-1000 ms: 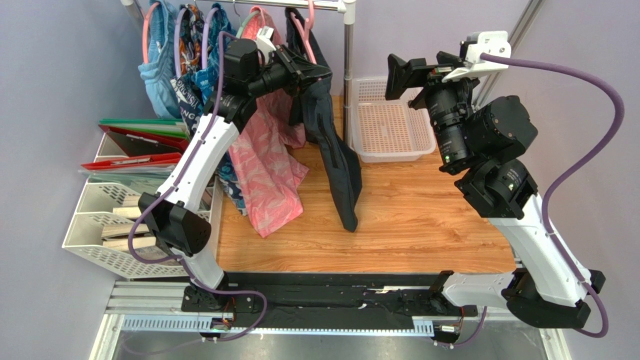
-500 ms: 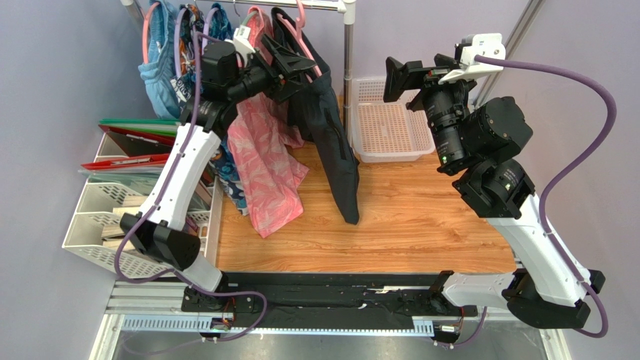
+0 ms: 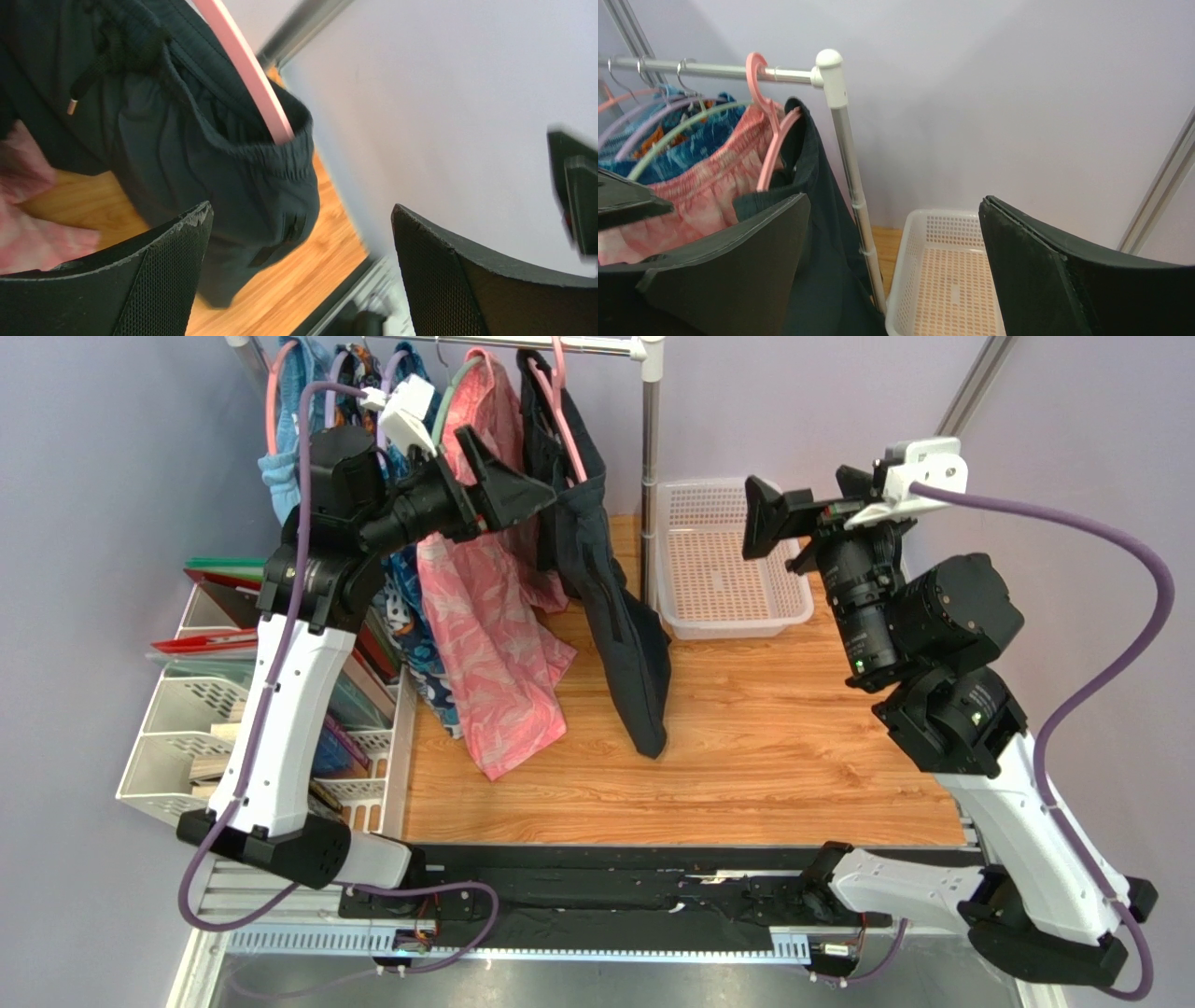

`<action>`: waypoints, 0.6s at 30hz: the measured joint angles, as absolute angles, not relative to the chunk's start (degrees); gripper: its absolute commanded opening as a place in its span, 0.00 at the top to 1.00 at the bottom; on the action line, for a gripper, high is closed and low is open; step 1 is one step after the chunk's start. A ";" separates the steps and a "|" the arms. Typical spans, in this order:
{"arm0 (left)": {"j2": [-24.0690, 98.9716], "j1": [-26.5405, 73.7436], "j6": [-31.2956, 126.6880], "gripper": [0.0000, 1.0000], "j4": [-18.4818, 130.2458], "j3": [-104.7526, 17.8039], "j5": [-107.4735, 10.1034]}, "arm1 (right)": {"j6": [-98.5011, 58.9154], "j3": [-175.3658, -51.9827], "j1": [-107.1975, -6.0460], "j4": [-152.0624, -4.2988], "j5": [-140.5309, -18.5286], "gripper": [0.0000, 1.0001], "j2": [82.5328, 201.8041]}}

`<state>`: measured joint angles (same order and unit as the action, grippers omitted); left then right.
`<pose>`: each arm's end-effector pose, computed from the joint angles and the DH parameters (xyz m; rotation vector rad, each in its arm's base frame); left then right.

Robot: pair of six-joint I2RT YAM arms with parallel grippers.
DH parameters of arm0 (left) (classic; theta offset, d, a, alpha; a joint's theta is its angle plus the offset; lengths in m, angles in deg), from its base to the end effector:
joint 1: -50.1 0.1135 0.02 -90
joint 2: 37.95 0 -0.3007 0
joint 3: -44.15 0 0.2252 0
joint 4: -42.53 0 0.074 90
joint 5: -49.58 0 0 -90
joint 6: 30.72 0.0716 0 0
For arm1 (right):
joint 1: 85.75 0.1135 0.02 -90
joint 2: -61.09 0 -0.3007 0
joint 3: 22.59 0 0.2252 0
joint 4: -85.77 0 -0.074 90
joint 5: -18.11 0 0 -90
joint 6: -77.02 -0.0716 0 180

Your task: Place the shorts on the hanger

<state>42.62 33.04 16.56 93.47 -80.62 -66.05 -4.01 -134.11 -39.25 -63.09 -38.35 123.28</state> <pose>0.2488 -0.1088 0.5509 -0.0444 1.8144 -1.1387 0.1343 0.0841 0.5920 -0.1173 1.3047 0.1923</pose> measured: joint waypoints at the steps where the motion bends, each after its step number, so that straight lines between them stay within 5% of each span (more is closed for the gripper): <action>1: 41.99 33.04 20.36 0.01 94.85 -80.62 -67.91 | -3.81 -132.49 -39.90 -62.50 -39.29 0.00 121.99; 10: 42.66 32.85 54.54 0.01 122.08 -90.11 -74.95 | -4.42 -116.80 -50.42 -52.08 -53.26 0.01 107.72; 18: 29.97 32.89 66.26 0.01 130.04 -70.63 -68.83 | -9.05 -101.37 -59.05 -43.58 -63.09 0.01 95.17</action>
